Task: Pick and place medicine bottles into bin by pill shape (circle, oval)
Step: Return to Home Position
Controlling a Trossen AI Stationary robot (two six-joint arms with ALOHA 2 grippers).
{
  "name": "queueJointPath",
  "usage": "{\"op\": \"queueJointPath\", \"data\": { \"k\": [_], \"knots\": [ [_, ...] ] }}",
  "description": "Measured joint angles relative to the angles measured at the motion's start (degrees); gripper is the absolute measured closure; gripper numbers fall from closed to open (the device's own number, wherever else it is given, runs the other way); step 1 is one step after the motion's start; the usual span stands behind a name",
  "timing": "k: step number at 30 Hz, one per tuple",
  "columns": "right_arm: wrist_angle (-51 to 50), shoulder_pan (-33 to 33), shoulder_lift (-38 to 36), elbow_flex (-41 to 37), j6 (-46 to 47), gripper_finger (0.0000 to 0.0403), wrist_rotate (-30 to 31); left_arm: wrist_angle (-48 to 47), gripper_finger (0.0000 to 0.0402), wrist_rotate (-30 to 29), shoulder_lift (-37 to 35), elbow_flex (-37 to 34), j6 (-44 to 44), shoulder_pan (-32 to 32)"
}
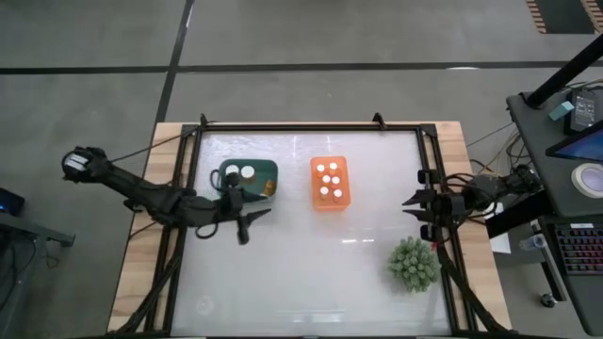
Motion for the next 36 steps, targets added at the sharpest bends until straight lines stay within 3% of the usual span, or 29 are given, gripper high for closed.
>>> {"op": "queueJointPath", "data": {
  "k": [12,18,30,36],
  "knots": [
    [-1.9,0.0,-6.5,-2.3,-1.7,0.0344,-0.1,4.0,0.0393,1.0,-20.1,-16.8,0.0,-0.4],
    [-2.1,0.0,-6.5,-2.8,-2.1,0.036,-0.2,7.2,0.0399,1.5,-28.1,-23.5,0.3,-0.4],
    [-2.3,0.0,-6.5,-3.3,-0.4,0.0385,-0.2,11.5,0.0401,2.1,-37.3,-34.9,0.6,-0.4],
    [-1.6,0.0,-6.6,-6.8,1.0,0.0385,0.4,11.7,0.0401,2.6,-43.5,-38.0,5.9,-0.4]
  ]
}}
